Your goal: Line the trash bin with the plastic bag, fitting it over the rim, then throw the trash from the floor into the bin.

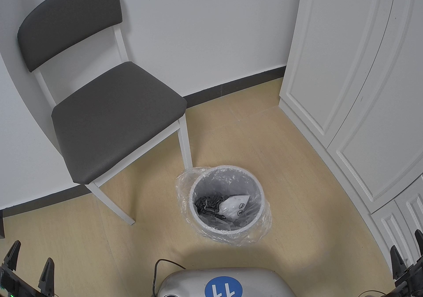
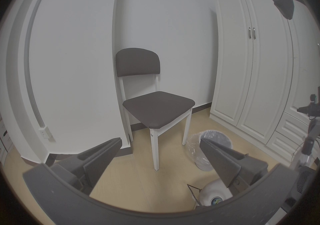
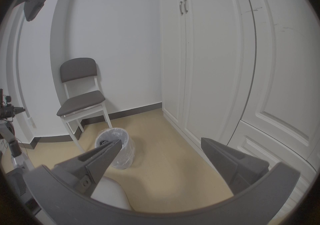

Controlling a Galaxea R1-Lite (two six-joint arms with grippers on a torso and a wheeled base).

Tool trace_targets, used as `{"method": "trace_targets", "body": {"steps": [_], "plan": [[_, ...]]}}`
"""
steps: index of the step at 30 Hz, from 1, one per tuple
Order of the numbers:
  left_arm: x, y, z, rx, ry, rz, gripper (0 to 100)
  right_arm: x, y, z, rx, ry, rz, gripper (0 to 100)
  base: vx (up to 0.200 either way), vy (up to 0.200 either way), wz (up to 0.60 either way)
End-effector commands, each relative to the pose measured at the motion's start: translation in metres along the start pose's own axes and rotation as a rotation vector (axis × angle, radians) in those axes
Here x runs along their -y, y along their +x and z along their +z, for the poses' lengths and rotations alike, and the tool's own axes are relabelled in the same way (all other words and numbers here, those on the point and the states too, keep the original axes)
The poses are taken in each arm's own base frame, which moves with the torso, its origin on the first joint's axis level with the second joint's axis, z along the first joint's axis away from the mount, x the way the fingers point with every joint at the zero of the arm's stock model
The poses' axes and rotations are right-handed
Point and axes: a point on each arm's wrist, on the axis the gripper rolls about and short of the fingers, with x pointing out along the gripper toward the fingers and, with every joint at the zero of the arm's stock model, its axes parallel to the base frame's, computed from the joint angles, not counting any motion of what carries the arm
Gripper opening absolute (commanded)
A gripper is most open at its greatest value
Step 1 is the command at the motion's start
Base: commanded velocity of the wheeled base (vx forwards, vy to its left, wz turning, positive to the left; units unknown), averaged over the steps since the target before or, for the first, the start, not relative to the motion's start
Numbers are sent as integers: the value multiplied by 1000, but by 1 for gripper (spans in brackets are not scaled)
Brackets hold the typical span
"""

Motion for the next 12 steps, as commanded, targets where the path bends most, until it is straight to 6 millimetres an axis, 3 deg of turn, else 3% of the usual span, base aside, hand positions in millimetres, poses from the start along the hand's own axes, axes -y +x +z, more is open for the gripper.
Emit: {"method": "trace_targets", "body": {"steps": [1, 12], "plan": [[0, 0, -5, -2, -6, 1, 100, 0, 0, -5, -1, 11, 0, 100, 0, 0, 0], [0, 0, -5, -3, -3, -1, 100, 0, 0, -5, -1, 11, -1, 100, 0, 0, 0]]}}
